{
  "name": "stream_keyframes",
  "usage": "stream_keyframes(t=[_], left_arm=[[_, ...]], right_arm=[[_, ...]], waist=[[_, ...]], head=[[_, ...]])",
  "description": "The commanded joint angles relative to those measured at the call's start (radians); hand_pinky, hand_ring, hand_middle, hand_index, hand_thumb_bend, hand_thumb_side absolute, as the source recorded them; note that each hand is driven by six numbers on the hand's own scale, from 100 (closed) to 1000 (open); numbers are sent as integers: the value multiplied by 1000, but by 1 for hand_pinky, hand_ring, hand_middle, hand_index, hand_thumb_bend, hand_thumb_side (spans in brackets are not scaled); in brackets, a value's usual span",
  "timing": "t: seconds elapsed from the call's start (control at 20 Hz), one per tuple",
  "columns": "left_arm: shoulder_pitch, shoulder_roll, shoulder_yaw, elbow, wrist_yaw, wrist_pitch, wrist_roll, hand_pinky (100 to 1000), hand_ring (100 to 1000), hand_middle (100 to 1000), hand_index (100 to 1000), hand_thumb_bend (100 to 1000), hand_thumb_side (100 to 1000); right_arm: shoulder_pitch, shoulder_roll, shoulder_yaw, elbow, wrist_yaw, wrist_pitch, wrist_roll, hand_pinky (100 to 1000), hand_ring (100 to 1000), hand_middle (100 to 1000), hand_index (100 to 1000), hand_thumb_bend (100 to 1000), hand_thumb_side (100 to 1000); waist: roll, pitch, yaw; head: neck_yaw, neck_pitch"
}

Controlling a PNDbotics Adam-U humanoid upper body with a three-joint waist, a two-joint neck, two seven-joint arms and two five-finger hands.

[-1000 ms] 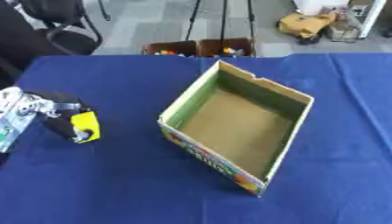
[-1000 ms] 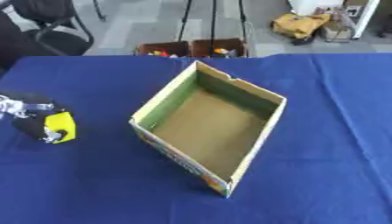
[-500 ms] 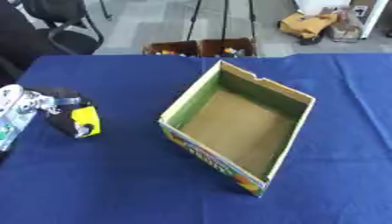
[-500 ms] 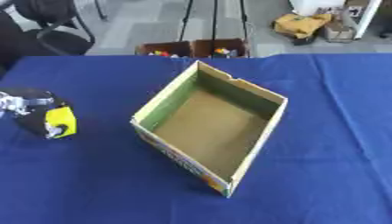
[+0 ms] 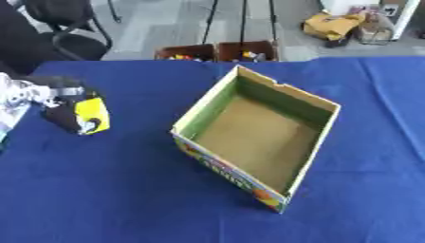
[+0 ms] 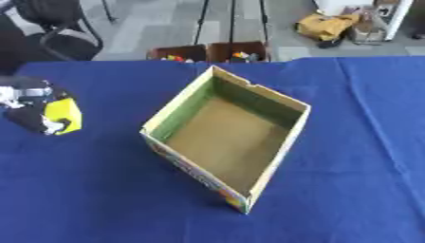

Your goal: Pick up objects on the table and place them in the box.

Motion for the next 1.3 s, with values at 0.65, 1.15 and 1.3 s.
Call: stream_keyframes(t=[0.65, 1.15, 1.3], left_arm=[[-211, -56, -25, -191, 90, 15, -84, 204, 328, 507, 649, 100, 429], [-319, -215, -66, -166, 93, 16, -87, 196, 320, 498, 647, 100, 430], [-334, -265, -72, -147, 71, 17, -87, 194, 318, 497, 648, 100, 429]], right_arm=[[-1, -3, 10, -18, -15, 2, 4, 771, 765, 654, 788, 100, 522], [-9, 8, 24, -18, -28, -1, 16, 771, 765, 655, 789, 100, 515], [-17, 13, 26, -18, -32, -3, 18, 771, 765, 656, 789, 100, 512]], waist=[[38, -69, -20], [60, -77, -86], [65, -74, -109]], head=[[19, 22], [57, 24], [70, 19]])
